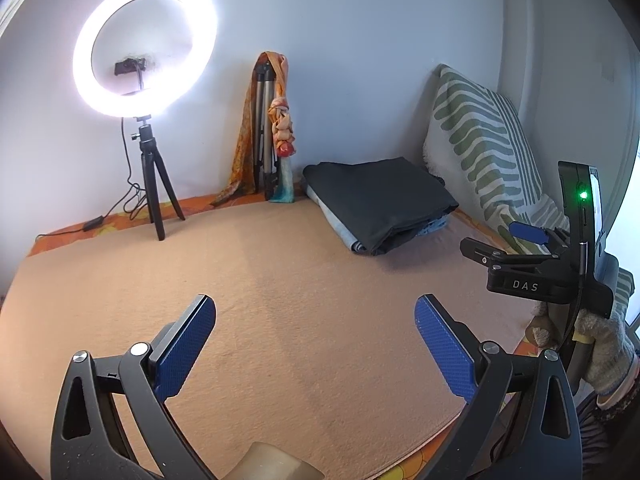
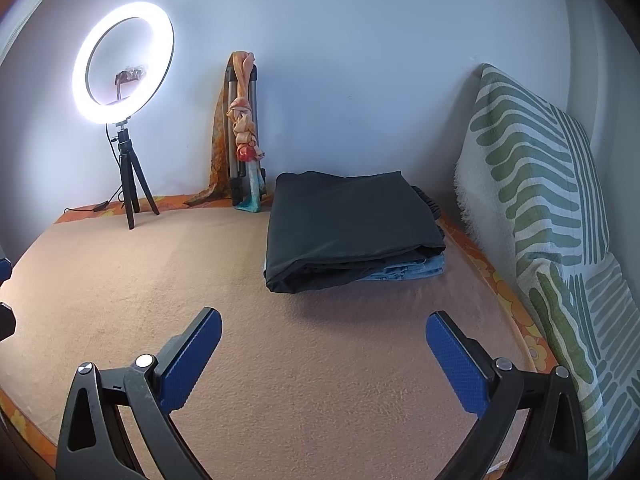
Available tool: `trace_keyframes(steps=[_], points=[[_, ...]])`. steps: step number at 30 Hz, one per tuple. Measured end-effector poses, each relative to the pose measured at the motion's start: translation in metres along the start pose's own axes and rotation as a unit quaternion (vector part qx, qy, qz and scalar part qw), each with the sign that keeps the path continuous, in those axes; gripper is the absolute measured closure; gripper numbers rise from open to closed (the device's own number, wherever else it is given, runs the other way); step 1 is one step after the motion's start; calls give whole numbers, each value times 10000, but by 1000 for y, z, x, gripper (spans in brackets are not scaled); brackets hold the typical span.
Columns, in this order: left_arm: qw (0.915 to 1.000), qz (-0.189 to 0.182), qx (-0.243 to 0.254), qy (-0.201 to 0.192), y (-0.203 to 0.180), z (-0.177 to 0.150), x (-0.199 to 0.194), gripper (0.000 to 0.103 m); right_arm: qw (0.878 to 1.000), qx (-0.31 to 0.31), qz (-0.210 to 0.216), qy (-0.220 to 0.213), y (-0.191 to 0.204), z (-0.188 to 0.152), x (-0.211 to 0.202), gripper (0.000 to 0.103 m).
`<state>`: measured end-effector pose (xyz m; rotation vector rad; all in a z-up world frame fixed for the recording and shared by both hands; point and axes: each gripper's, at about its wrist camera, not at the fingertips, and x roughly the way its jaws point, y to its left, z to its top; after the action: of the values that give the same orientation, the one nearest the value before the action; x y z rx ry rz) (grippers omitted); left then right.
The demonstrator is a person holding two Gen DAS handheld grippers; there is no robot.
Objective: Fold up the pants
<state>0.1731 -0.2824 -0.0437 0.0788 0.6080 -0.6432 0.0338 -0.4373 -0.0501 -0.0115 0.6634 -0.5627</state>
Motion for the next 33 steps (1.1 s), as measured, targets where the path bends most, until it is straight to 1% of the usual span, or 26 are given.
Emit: trace_keyframes(steps=[10,22,33], points=[[10000,-7,-30,-18,1,0,-2,1,10000,-42,19,-8,5,1,1,0],[9999,72,102,-69,-3,0,-6,1,10000,-38,20,-17,6,1,1,0],[9999,49,108,-67,-4,-1,-5,1,10000,-29,-6,-61,9,2,-1,0]])
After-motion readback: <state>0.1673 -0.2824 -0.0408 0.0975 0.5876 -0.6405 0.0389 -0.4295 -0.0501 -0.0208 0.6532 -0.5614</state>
